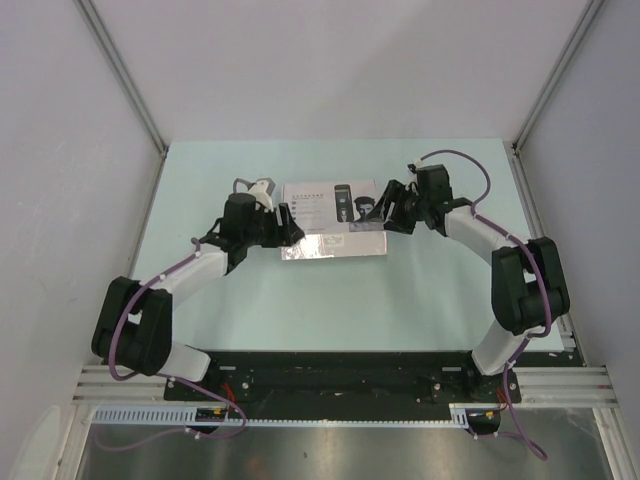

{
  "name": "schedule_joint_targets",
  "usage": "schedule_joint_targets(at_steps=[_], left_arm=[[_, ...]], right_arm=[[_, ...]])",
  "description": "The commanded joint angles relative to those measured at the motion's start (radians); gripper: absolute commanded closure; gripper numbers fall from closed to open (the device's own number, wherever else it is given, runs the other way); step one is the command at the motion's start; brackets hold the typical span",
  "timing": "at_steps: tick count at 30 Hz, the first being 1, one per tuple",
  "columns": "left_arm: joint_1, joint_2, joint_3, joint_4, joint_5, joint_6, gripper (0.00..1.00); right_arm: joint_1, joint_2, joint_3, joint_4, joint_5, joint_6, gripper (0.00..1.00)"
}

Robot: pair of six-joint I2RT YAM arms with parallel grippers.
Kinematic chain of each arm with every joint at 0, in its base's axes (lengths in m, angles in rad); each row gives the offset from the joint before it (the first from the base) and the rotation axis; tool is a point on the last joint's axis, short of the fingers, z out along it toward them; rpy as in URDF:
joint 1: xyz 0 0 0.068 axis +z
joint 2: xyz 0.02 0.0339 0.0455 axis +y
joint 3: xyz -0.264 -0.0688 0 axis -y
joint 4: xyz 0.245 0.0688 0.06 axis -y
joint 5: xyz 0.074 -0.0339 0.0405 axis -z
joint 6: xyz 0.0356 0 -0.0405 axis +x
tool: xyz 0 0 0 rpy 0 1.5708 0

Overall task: Sort the hair-cutting tools
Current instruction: Close the storage box at the center of the board.

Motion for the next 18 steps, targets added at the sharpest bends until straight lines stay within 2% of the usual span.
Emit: schedule_joint_targets(at_steps=[1, 5, 11, 12, 18], left_arm=[[-0.014, -0.027, 0.055, 0.014, 0.089, -0.024, 0.28], [-0.014, -0.027, 0.065, 0.008, 0.094, -0.037, 0.27], [-0.014, -0.068, 0.068, -0.001, 0.056, -0.012, 0.08], [-0.014, -0.074, 0.068, -0.007, 0.042, 0.008, 0.02], [-0.014, -0.111, 0.055, -0.078, -0.082, 0.077, 0.0]], right_arm=[[0.009, 0.011, 0.048, 0.005, -0.098, 0.09, 0.33], [0.009, 0.003, 0.055, 0.014, -0.116, 0.11, 0.34], [0.002, -0.023, 0.059, 0.025, -0.135, 0.136, 0.35], [0.0, -0.025, 0.059, 0.028, -0.142, 0.142, 0.36], [-0.014, -0.009, 0.064, 0.057, -0.181, 0.173, 0.48]])
